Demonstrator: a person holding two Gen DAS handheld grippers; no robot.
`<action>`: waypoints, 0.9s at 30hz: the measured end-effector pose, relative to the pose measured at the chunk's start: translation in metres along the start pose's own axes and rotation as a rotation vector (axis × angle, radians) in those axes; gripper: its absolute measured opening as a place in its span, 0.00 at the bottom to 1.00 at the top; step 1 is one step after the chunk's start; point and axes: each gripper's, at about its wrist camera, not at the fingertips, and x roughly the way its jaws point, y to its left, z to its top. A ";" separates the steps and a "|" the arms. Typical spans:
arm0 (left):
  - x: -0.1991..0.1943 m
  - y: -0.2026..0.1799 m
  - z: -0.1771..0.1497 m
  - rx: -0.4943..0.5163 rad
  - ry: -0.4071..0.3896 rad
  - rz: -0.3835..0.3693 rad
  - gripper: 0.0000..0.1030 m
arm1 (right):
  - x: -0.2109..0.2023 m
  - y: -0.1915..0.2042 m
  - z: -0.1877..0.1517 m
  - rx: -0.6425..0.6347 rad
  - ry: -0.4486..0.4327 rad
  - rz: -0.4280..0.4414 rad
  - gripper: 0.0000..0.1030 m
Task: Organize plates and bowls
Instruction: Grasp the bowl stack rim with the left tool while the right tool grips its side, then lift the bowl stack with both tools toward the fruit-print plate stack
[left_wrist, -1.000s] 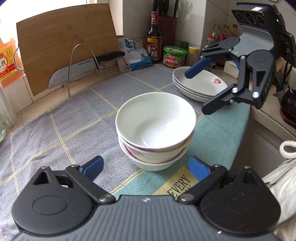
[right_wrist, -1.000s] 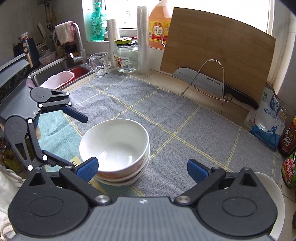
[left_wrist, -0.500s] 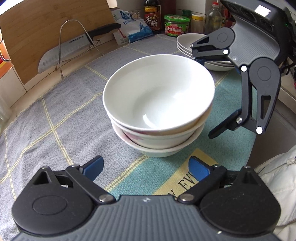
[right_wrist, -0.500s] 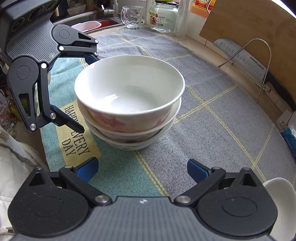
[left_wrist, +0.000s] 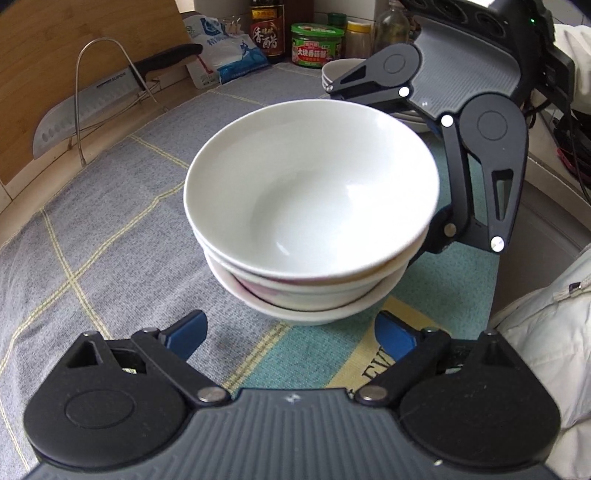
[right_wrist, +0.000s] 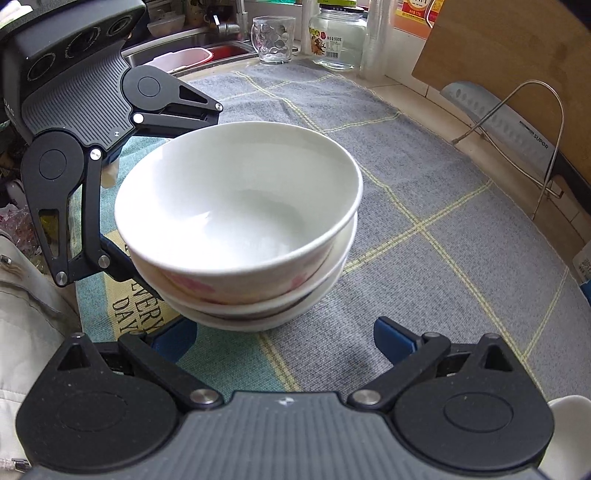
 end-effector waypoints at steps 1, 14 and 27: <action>0.001 0.002 -0.001 0.018 -0.002 -0.023 0.92 | 0.001 0.001 0.001 0.005 0.007 0.001 1.00; 0.001 0.027 -0.003 0.181 -0.091 -0.160 0.92 | 0.001 0.014 0.017 0.063 0.088 -0.066 0.99; 0.009 0.027 0.006 0.252 -0.074 -0.166 0.83 | 0.003 0.015 0.023 -0.002 0.084 -0.048 0.92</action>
